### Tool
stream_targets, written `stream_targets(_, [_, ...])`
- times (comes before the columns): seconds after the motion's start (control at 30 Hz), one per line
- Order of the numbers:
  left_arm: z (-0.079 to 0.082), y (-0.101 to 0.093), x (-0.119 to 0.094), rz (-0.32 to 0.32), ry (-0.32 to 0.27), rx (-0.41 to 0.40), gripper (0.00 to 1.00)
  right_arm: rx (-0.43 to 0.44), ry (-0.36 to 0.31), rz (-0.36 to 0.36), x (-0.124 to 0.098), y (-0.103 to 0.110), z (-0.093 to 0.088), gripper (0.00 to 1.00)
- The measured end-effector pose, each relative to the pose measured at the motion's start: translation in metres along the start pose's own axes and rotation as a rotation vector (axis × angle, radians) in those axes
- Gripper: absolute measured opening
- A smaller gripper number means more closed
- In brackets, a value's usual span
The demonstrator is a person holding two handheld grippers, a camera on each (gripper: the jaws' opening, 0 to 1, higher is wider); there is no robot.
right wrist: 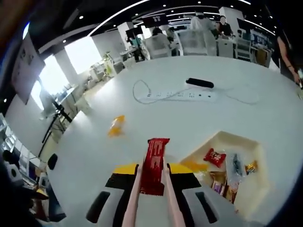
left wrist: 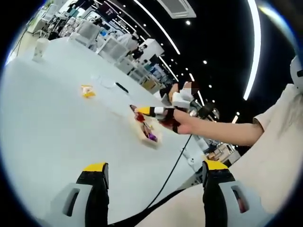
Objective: Place the target food into the container with the food tongs after gripping and lifting it, then release it inside without dropping or visibly crushing the food.
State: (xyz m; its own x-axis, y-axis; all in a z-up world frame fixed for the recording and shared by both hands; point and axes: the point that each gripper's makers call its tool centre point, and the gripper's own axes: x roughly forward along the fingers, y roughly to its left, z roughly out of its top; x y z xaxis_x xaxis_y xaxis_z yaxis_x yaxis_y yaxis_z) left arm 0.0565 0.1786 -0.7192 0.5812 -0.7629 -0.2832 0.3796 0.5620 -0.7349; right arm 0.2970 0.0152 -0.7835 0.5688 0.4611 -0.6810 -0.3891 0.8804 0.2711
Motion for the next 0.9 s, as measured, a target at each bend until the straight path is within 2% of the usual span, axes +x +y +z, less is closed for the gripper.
stream_targets(0.2, [-0.003, -0.002, 0.002, -0.011, 0.02, 0.009, 0.81, 0.008, -0.011, -0.007, -0.012, -0.001, -0.003, 0.22])
stream_targets(0.27, [-0.002, -0.003, 0.001, -0.013, 0.018, 0.01, 0.81, -0.033, -0.002, -0.018, -0.02, 0.001, -0.006, 0.22])
stream_targets(0.53, [-0.005, -0.004, 0.001, -0.016, 0.02, 0.01, 0.81, -0.004, -0.031, -0.029, -0.042, 0.002, -0.007, 0.22])
stream_targets(0.67, [-0.009, -0.007, 0.003, -0.021, 0.032, 0.01, 0.81, 0.008, -0.043, -0.033, -0.048, 0.001, -0.005, 0.22])
stream_targets(0.9, [-0.005, -0.009, 0.004, -0.032, 0.035, 0.019, 0.81, -0.011, -0.037, -0.043, -0.054, -0.003, -0.006, 0.22])
